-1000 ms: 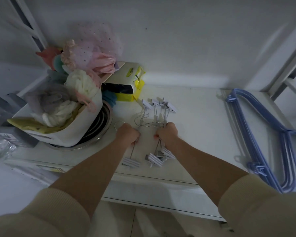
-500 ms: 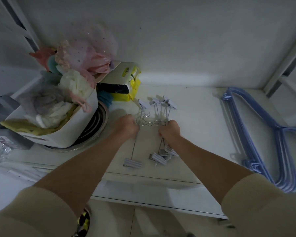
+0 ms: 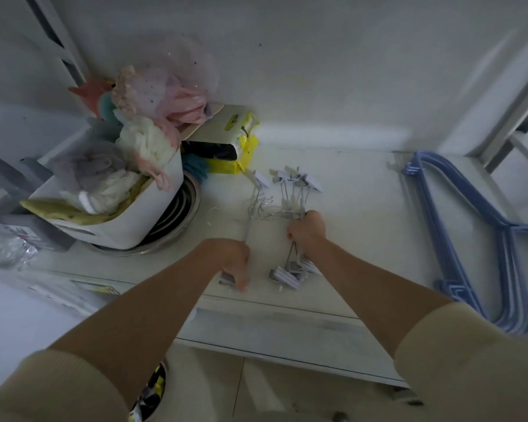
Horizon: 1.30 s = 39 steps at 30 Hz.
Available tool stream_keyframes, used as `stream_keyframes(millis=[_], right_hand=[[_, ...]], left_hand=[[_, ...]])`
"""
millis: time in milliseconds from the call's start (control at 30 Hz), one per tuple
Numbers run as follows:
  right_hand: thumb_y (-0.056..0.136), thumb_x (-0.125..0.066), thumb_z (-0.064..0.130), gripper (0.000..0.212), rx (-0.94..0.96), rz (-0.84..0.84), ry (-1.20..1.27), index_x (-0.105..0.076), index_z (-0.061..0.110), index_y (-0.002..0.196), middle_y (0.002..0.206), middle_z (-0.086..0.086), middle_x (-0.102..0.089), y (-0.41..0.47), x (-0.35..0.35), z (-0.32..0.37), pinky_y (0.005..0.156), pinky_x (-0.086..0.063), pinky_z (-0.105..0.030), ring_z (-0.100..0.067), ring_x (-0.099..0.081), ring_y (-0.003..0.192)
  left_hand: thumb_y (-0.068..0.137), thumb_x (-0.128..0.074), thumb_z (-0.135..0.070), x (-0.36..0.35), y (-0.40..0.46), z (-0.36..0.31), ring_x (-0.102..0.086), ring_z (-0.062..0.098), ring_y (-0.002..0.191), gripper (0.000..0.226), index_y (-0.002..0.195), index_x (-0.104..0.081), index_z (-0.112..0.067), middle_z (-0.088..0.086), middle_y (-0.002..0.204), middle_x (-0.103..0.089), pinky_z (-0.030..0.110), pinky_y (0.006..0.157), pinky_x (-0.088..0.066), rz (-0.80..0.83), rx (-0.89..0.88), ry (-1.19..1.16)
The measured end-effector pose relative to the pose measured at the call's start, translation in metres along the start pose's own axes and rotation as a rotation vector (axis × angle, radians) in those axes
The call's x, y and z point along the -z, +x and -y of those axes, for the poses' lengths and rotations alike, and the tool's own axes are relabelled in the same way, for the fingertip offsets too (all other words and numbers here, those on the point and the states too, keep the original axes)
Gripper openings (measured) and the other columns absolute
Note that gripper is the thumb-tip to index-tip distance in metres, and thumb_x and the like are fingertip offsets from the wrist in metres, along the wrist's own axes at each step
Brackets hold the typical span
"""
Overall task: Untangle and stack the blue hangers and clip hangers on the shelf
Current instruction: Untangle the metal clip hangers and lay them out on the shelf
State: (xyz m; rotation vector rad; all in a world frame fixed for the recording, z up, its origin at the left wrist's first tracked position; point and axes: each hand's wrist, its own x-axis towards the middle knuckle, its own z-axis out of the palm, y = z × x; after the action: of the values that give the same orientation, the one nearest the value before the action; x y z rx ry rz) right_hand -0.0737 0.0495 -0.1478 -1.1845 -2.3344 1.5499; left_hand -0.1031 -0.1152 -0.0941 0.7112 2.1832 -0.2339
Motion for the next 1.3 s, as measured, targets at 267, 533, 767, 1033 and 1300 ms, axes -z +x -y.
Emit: stream_keyframes(millis=[267, 533, 767, 1033, 1300], right_hand=[[0.08, -0.056, 0.005, 0.021, -0.022, -0.038, 0.093, -0.056, 0.005, 0.101, 0.094, -0.013, -0.058, -0.009, -0.001, -0.004, 0.068, -0.042, -0.027, -0.023, -0.054, 0.082], [0.085, -0.054, 0.004, 0.025, -0.077, -0.131, 0.224, -0.052, 0.005, 0.109, 0.102, -0.013, -0.06, -0.014, 0.008, 0.001, 0.07, -0.042, -0.027, -0.021, -0.052, 0.083], [0.086, -0.048, 0.001, 0.027, -0.054, -0.073, 0.246, -0.051, 0.007, 0.112, 0.099, -0.011, -0.058, -0.018, 0.016, 0.005, 0.044, -0.035, -0.02, -0.016, -0.053, 0.065], [0.085, -0.05, 0.001, 0.024, -0.065, -0.076, 0.133, -0.056, 0.002, 0.108, 0.097, -0.015, -0.063, -0.01, 0.033, -0.005, 0.032, -0.035, -0.014, -0.021, -0.055, 0.065], [0.084, -0.048, 0.001, 0.03, -0.088, -0.098, 0.117, -0.055, -0.002, 0.113, 0.095, -0.015, -0.062, -0.006, 0.044, -0.015, 0.041, -0.032, -0.02, -0.013, -0.049, 0.057]], left_hand=[[0.066, -0.08, -0.032, -0.003, 0.009, 0.014, -0.053, 0.021, 0.087, 0.046, 0.095, -0.048, -0.016, 0.005, 0.101, -0.058, 0.03, 0.075, -0.044, -0.163, -0.052, -0.076], [0.066, -0.08, -0.033, -0.006, 0.011, 0.016, -0.052, 0.02, 0.079, 0.049, 0.099, -0.051, -0.014, 0.005, 0.094, -0.058, 0.027, 0.068, -0.04, -0.142, -0.072, -0.118], [0.085, -0.062, -0.038, 0.041, 0.008, 0.003, -0.059, 0.025, 0.087, 0.035, 0.105, -0.056, -0.009, 0.007, 0.097, -0.058, 0.028, 0.067, -0.039, -0.386, -0.057, -0.026], [0.081, -0.064, -0.014, 0.08, 0.069, -0.021, -0.047, 0.035, 0.125, 0.057, 0.13, -0.037, -0.001, 0.019, 0.135, -0.042, 0.036, 0.094, -0.04, -0.804, -0.088, -0.347], [0.081, -0.066, -0.011, 0.069, 0.106, -0.031, -0.045, 0.036, 0.122, 0.081, 0.146, -0.019, -0.011, 0.02, 0.136, -0.037, 0.035, 0.095, -0.039, -0.833, -0.127, -0.659]])
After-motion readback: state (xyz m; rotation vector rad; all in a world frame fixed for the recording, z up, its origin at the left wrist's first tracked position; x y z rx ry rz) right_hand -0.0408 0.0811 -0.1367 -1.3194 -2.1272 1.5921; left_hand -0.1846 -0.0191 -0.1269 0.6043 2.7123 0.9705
